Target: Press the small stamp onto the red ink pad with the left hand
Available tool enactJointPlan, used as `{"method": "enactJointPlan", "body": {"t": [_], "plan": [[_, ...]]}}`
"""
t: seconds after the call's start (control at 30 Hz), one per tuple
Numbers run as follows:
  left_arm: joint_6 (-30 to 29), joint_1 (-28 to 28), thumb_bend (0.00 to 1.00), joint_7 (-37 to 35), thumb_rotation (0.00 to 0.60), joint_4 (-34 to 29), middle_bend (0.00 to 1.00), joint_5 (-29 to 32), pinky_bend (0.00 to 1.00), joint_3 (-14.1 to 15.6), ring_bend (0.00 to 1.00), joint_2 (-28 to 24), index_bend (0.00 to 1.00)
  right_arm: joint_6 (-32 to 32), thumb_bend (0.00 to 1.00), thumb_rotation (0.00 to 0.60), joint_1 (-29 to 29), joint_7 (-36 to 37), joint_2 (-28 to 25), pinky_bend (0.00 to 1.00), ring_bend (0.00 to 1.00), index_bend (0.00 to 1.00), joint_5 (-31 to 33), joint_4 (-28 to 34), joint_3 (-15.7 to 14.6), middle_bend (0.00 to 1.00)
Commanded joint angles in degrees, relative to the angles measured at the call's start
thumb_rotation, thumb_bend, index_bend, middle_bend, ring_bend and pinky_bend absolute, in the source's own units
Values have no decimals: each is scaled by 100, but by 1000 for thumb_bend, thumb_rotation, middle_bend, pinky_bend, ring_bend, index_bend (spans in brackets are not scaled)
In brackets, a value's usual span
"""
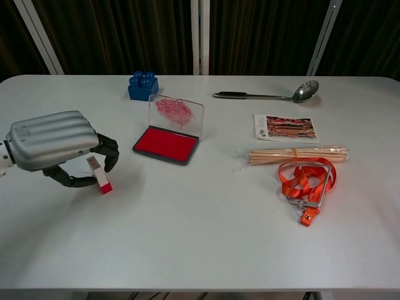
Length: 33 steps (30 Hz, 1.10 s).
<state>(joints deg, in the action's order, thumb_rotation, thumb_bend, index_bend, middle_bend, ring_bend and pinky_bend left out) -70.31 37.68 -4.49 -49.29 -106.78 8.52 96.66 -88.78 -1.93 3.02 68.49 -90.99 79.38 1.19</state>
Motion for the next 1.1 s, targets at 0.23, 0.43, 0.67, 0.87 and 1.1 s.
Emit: {"method": "enactJointPlan", "body": {"t": [0.23, 0.43, 0.67, 0.87, 1.1], "plan": [[-32, 7, 323, -42, 600, 49, 481, 53, 1000, 41, 841, 38, 525, 25, 229, 600, -5, -4, 1, 0, 0, 0, 13, 0, -4, 0], [-110, -14, 343, -74, 600, 104, 512, 72, 1000, 68, 841, 65, 556, 24, 229, 600, 1, -22, -2, 0, 0, 0, 23, 8, -4, 0], [-178, -49, 351, -146, 600, 202, 543, 110, 1000, 91, 844, 104, 580, 27, 229, 600, -2, -52, -2, 0, 0, 0, 17, 28, -5, 0], [-319, -41, 361, -212, 600, 188, 559, 112, 1000, 69, 849, 82, 594, 25, 229, 600, -6, -77, -9, 0, 0, 0, 16, 52, -1, 0], [-320, 243, 365, -547, 600, -160, 559, 290, 1000, -248, 850, -155, 594, 36, 230, 600, -27, -101, -15, 0, 0, 0, -3, 86, 3, 0]]}}
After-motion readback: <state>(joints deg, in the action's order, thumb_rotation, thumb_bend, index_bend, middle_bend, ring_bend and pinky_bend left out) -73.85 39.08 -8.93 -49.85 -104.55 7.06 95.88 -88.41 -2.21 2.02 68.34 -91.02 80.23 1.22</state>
